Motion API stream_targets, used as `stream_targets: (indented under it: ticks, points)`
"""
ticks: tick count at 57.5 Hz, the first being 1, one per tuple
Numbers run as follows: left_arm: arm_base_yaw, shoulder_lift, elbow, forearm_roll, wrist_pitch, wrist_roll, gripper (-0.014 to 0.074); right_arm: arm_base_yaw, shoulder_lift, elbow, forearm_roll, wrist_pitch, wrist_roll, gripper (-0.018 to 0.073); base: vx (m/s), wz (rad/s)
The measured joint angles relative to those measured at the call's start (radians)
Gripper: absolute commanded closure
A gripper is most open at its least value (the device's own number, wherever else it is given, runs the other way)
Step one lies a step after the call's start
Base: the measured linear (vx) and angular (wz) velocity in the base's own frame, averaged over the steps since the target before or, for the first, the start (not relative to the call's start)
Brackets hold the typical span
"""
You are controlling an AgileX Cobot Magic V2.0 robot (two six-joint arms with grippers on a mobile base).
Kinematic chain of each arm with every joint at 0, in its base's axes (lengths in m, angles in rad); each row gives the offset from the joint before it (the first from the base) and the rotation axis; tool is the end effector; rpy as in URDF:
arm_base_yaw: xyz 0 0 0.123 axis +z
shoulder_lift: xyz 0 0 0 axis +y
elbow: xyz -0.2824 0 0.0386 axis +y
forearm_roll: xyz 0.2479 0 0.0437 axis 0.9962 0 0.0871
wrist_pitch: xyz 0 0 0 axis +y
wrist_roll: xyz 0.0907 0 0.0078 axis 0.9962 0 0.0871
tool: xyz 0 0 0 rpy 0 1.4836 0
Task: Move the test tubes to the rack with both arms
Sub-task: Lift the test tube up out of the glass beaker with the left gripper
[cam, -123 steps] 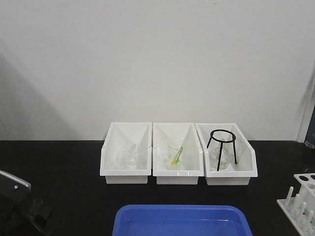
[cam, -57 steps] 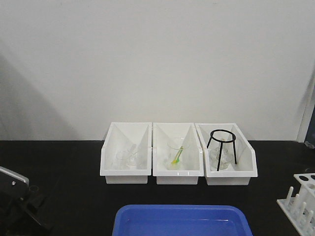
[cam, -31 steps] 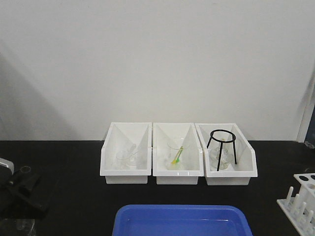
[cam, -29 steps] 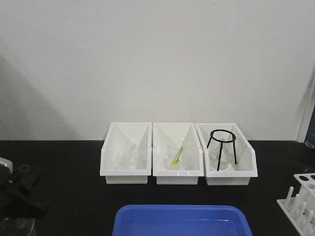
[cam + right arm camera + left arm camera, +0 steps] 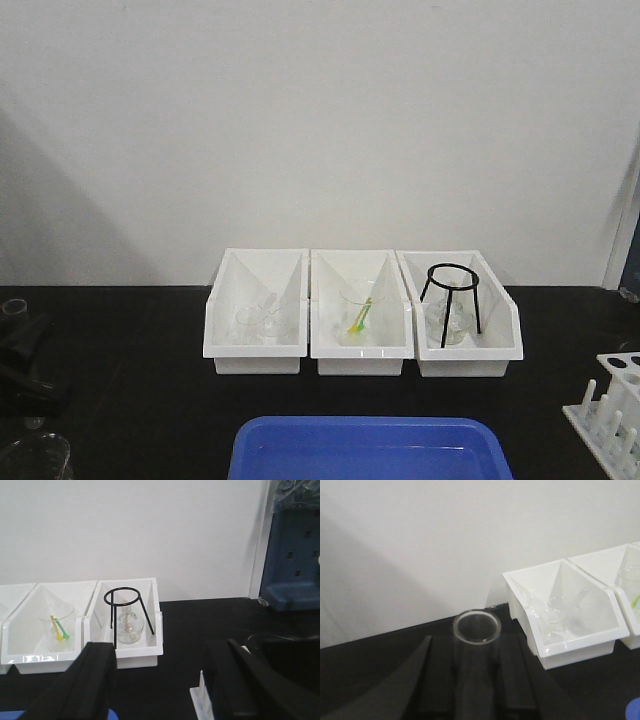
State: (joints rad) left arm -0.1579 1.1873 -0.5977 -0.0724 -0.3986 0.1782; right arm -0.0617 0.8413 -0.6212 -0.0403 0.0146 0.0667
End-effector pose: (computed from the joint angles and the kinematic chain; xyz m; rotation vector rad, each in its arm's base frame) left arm 0.2482 -0.0369 0.2882 0.2040 1.6630 -0.0115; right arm 0.1817 -0.0113 0.3343 0.0761 1.7167 -0.0267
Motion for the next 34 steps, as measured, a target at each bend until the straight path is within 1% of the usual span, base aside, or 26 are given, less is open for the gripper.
stream_targets:
  ticks: [9,16,21,25,34]
  points:
    - [0.0,-0.049,0.0,0.0,0.007,-0.005,0.0617,0.0,0.0,0.0,0.0,-0.001,0.0,0.0124,0.0,0.0]
    - [0.0,-0.067,0.0,0.003,0.028,-0.035,0.0617,0.0,0.0,0.0,0.0,-0.001,0.0,0.0124,0.0,0.0]
    - [-0.012,-0.067,0.0,0.024,0.054,-0.078,0.0617,0.0,0.0,0.0,0.0,-0.001,0.0,0.0124,0.0,0.0]
    - [-0.037,-0.066,0.0,0.064,0.068,-0.123,0.0617,0.0,0.0,0.0,0.0,-0.001,0.0,0.0124,0.0,0.0]
    - [-0.106,-0.066,0.0,0.19,0.064,-0.231,0.0617,0.0,0.006,0.0,-0.004,-0.001,-0.001,0.0124,0.0,0.0]
